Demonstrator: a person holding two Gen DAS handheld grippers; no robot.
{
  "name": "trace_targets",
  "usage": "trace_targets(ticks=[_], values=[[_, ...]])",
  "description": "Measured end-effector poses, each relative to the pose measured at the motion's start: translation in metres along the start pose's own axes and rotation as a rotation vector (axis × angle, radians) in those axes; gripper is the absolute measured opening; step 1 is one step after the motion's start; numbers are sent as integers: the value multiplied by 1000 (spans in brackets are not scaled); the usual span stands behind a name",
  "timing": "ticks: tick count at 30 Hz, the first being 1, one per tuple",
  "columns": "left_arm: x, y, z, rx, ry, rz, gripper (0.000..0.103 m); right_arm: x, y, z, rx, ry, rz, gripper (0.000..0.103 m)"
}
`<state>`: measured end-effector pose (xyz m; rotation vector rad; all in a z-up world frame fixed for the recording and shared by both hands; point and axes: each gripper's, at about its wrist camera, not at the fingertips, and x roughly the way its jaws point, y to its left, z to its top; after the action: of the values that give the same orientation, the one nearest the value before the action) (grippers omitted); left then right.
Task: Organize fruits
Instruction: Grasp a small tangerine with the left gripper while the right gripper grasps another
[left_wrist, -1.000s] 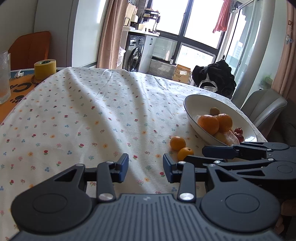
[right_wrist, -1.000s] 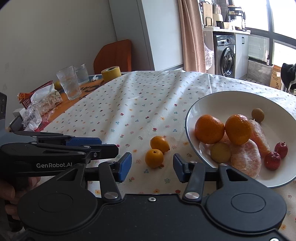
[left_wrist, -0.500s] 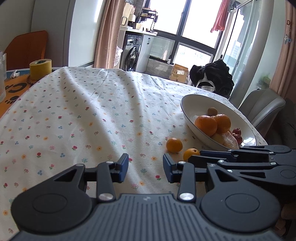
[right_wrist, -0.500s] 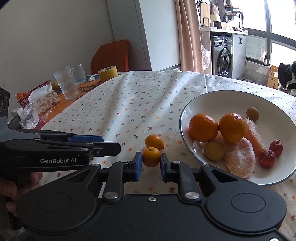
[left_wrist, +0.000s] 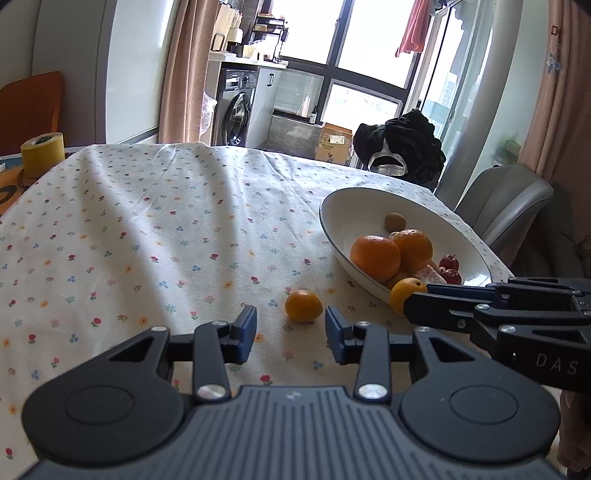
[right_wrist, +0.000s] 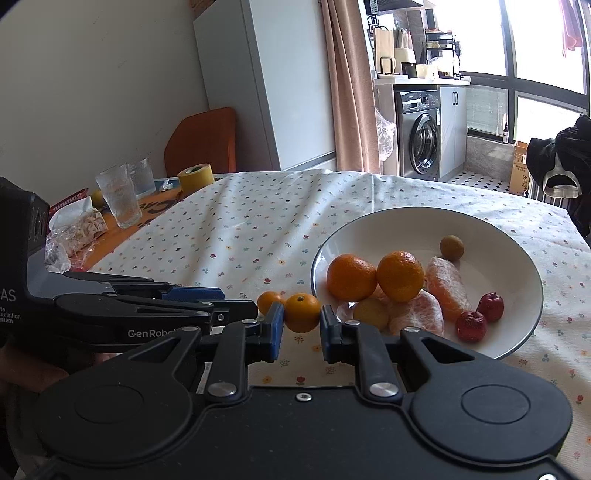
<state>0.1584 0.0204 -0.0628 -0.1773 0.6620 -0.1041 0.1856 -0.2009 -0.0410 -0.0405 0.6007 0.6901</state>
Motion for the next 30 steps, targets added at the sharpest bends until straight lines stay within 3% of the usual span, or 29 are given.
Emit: trace_targets(ticks=[12,16,30], values=[[29,-18,8,29,38,18,39,-17,-46,-1,71,-36,-92,19],[37,-19,7,19,75,32,23,-20,-60,-2,86,-45,-125,19],[22,-27,20,7,13,57,22,-25,-100,-1,130,-67,-189,20]])
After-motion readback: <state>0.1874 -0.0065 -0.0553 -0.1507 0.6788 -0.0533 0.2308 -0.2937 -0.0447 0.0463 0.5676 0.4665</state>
